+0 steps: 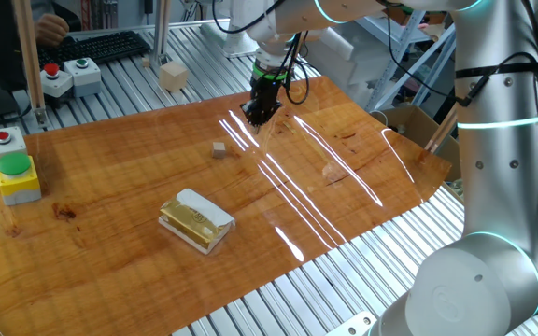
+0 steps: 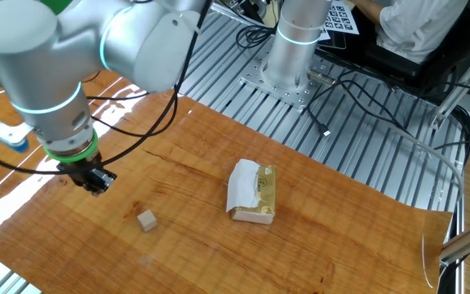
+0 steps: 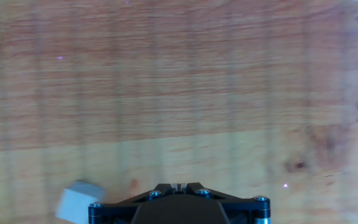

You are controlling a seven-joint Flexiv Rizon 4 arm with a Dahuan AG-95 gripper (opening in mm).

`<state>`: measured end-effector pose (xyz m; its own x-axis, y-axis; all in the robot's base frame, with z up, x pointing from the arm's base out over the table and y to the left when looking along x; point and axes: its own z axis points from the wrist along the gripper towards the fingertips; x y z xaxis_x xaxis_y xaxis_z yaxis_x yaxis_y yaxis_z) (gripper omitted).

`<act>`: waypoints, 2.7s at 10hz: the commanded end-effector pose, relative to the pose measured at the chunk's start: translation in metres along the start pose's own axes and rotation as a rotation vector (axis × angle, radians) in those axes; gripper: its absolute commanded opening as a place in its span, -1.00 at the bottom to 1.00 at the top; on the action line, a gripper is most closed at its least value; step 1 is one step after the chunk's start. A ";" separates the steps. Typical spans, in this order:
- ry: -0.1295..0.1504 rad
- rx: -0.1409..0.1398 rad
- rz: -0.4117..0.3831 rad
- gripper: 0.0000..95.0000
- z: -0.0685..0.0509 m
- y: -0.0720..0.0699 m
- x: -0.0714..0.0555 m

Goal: Use the gripper to push the small block from left to right

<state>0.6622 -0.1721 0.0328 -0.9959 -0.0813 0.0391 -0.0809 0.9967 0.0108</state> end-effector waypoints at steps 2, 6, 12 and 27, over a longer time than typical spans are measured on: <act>-0.005 -0.006 -0.046 -1.00 0.000 0.000 -0.001; 0.004 -0.017 -0.053 -1.00 0.000 0.000 -0.001; 0.005 -0.016 0.037 -1.00 0.008 0.037 0.000; -0.039 -0.033 0.171 -1.00 0.027 0.126 0.006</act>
<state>0.6437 -0.0441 0.0079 -0.9955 0.0950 0.0016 0.0950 0.9947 0.0397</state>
